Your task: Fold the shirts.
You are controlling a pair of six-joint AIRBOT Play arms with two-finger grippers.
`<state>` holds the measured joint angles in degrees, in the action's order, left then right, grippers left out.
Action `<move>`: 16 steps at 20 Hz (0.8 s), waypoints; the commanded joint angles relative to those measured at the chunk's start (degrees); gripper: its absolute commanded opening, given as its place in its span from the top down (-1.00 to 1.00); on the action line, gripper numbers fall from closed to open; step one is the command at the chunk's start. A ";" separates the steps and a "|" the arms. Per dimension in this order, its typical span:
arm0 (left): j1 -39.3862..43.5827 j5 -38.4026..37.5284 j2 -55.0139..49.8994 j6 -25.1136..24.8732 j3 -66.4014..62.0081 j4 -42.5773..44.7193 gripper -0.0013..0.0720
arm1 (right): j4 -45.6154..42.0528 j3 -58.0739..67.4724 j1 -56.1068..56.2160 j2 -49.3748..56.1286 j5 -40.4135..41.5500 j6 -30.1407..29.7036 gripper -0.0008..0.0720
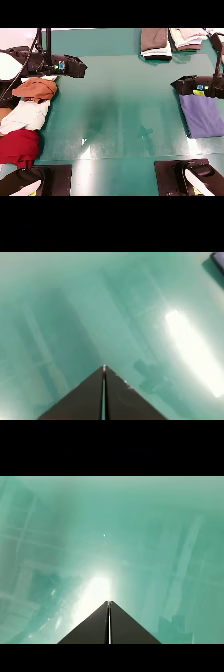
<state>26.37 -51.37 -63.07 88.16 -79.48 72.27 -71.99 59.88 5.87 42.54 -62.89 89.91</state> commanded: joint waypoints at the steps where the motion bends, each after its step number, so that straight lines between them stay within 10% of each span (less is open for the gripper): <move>1: -0.13 4.66 -0.02 -0.13 0.02 1.44 0.89 | -0.04 0.02 0.00 0.02 1.55 0.02 0.92; 3: -1.42 7.41 -0.24 2.67 0.02 9.84 -0.67 | -0.04 0.04 0.00 0.26 1.49 0.02 0.92; 6: -9.09 8.31 -2.60 12.48 0.02 24.55 -0.71 | -0.02 0.02 0.00 1.86 0.94 0.02 0.92; 16: -34.64 14.78 -27.12 12.76 0.02 25.35 -0.71 | 0.07 0.04 0.00 5.14 3.17 0.02 0.92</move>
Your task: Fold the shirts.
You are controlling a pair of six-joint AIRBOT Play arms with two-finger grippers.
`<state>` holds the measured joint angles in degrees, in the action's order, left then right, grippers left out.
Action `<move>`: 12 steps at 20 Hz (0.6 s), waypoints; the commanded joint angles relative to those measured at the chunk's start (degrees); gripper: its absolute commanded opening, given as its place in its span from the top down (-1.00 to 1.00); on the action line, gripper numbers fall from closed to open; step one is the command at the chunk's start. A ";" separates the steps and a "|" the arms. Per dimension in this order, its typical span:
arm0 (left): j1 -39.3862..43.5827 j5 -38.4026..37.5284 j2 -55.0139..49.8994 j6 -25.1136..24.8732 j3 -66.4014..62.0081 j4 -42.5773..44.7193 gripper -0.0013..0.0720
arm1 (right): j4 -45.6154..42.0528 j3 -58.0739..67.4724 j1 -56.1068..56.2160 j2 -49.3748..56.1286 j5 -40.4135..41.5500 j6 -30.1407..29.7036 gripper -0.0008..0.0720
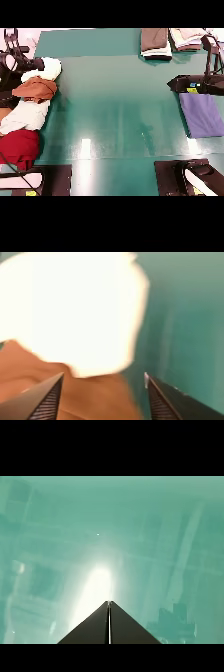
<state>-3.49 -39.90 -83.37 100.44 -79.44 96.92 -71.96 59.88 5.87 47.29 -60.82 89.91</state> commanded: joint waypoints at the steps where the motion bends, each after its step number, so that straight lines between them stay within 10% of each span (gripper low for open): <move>1: -5.40 5.62 -8.85 0.46 -0.04 0.39 -0.71 | 0.04 0.02 0.00 0.39 1.05 0.02 0.92; 8: -5.68 15.74 -12.50 0.52 -1.20 0.09 -0.70 | 0.50 0.04 0.00 0.39 0.72 0.04 0.92; 11: -5.66 12.76 -12.04 0.48 -4.20 -0.33 0.89 | 0.52 0.04 0.02 0.07 0.87 0.04 0.92; 12: -5.66 10.32 -11.52 0.44 -5.53 -1.29 0.91 | 0.48 0.59 0.00 -0.15 0.96 0.04 0.92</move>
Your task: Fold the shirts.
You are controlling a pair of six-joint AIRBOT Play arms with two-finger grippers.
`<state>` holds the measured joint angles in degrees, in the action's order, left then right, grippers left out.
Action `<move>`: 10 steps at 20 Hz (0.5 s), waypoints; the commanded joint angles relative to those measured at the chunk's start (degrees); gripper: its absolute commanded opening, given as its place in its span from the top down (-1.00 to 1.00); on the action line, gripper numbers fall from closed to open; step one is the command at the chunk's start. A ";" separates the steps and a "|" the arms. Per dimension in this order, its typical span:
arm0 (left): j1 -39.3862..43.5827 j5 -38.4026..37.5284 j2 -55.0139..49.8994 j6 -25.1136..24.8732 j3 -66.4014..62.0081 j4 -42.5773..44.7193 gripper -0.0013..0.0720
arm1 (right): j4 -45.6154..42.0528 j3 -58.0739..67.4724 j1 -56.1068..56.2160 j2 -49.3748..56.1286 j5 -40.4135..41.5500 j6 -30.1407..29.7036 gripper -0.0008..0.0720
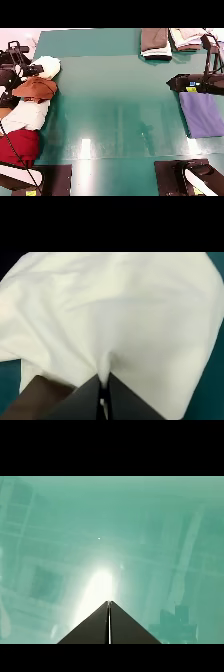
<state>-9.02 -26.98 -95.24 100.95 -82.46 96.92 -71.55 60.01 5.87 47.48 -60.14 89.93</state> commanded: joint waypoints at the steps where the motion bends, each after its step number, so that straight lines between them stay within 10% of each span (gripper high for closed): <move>1: 0.11 -5.42 1.51 -0.70 -4.31 -1.84 0.91 | 0.07 1.90 0.00 -0.35 0.22 0.02 0.92; 10: 17.81 -4.68 35.45 -12.98 -13.90 -1.92 0.91 | -0.50 27.30 0.00 3.17 2.27 -2.60 0.92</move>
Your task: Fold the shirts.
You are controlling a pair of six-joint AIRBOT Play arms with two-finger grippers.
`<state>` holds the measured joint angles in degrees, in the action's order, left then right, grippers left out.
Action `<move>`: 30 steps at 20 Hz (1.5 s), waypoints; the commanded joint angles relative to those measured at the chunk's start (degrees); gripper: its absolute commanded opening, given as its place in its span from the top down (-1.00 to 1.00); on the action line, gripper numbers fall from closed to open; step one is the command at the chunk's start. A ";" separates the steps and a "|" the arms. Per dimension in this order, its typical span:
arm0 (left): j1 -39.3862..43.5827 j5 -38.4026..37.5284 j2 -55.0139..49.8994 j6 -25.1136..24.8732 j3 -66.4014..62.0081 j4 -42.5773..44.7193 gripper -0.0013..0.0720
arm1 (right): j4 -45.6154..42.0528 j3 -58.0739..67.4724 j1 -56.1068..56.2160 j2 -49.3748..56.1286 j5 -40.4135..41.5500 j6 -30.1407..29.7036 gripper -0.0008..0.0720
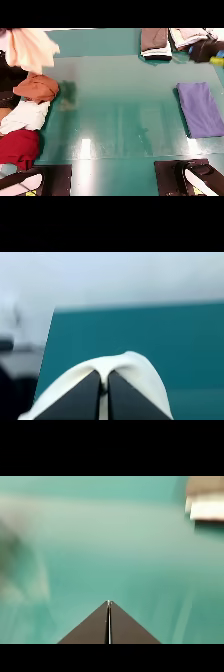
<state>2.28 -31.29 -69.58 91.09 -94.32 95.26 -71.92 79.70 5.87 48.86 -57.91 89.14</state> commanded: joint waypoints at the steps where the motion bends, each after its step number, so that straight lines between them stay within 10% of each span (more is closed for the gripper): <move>1: 10.14 -1.46 12.52 -3.13 -2.05 -0.48 0.91 | -0.15 9.90 0.00 2.75 -0.68 -1.81 0.92; 10: 42.05 -20.70 2.40 -4.70 -1.07 -8.33 0.87 | -0.13 23.63 0.00 7.78 -8.72 -2.67 0.92; 12: 43.15 -18.69 -2.56 -6.88 -1.09 -18.88 -0.50 | -0.17 22.62 0.00 6.12 -7.91 -2.67 0.92; 20: 17.59 -41.20 -1.27 -1.95 2.08 -18.16 -0.51 | -0.28 15.23 0.00 -0.76 -1.03 -2.67 0.92; 30: 8.13 -31.85 18.16 5.03 60.37 -31.19 -0.51 | 0.31 13.42 0.00 5.11 -1.07 -2.67 0.92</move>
<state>11.49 -66.87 -54.19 94.52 -47.75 71.88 -71.99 93.30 5.89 51.99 -58.65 86.46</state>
